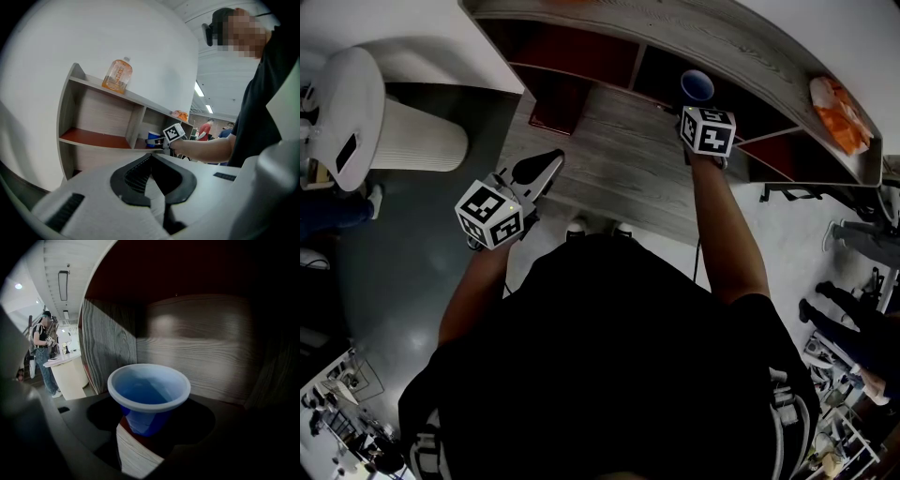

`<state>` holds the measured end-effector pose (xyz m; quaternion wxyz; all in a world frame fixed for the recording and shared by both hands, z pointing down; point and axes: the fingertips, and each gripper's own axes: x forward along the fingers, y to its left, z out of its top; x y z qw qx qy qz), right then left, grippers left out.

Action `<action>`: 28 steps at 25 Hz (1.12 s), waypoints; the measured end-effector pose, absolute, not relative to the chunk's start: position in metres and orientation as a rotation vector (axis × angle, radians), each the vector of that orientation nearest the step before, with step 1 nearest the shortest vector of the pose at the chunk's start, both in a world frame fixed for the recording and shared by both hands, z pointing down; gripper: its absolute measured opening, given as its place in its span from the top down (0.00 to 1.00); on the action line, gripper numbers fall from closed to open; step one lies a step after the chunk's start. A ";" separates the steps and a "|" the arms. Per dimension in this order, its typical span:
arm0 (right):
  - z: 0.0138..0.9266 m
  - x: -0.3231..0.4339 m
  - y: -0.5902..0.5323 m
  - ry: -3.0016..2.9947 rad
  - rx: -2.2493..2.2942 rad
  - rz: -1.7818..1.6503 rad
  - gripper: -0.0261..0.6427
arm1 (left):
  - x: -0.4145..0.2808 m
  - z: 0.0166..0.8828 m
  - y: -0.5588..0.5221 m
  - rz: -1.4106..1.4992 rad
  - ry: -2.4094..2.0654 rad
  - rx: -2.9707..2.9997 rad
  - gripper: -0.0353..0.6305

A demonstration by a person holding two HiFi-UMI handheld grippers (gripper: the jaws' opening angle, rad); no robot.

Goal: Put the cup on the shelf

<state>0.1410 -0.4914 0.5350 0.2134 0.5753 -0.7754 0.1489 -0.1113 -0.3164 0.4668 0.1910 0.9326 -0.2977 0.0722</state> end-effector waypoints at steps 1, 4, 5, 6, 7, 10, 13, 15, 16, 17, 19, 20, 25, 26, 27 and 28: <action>0.535 0.141 -0.491 -2.150 1.599 0.411 0.53 | -0.111 0.467 -0.316 0.202 -0.835 2.620 0.92; 0.534 0.142 -0.492 -2.143 1.609 0.406 0.52 | -0.112 0.467 -0.317 0.197 -0.834 2.616 0.92; 0.534 0.142 -0.492 -2.141 1.613 0.405 0.52 | -0.112 0.467 -0.317 0.196 -0.834 2.615 0.92; 0.535 0.142 -0.492 -2.140 1.616 0.404 0.51 | -0.112 0.467 -0.317 0.195 -0.833 2.613 0.92; 0.535 0.142 -0.492 -2.139 1.619 0.403 0.51 | -0.111 0.468 -0.317 0.194 -0.833 2.612 0.92; 0.534 0.143 -0.492 -2.135 1.627 0.400 0.50 | -0.111 0.468 -0.316 0.191 -0.828 2.611 0.92; 0.533 0.143 -0.491 -2.132 1.628 0.400 0.50 | -0.111 0.468 -0.316 0.189 -0.824 2.611 0.92; 0.534 0.143 -0.490 -2.133 1.626 0.402 0.49 | -0.111 0.467 -0.316 0.190 -0.824 2.612 0.92; 0.534 0.144 -0.489 -2.133 1.626 0.403 0.49 | -0.111 0.467 -0.316 0.189 -0.825 2.612 0.92; 0.534 0.145 -0.489 -2.133 1.627 0.403 0.49 | -0.111 0.467 -0.316 0.188 -0.825 2.612 0.92; 0.535 0.146 -0.487 -2.133 1.630 0.404 0.49 | -0.111 0.467 -0.316 0.185 -0.823 2.611 0.92; 0.534 0.146 -0.487 -2.135 1.630 0.404 0.49 | -0.111 0.467 -0.317 0.183 -0.822 2.611 0.92; 0.534 0.145 -0.482 -2.143 1.627 0.405 0.48 | -0.109 0.467 -0.315 0.176 -0.808 2.610 0.92; 0.534 0.145 -0.481 -2.142 1.627 0.405 0.48 | -0.109 0.467 -0.315 0.176 -0.805 2.611 0.92; 0.534 0.145 -0.480 -2.142 1.627 0.406 0.48 | -0.109 0.467 -0.314 0.176 -0.803 2.611 0.92; 0.534 0.145 -0.479 -2.143 1.628 0.407 0.48 | -0.108 0.467 -0.314 0.176 -0.801 2.612 0.92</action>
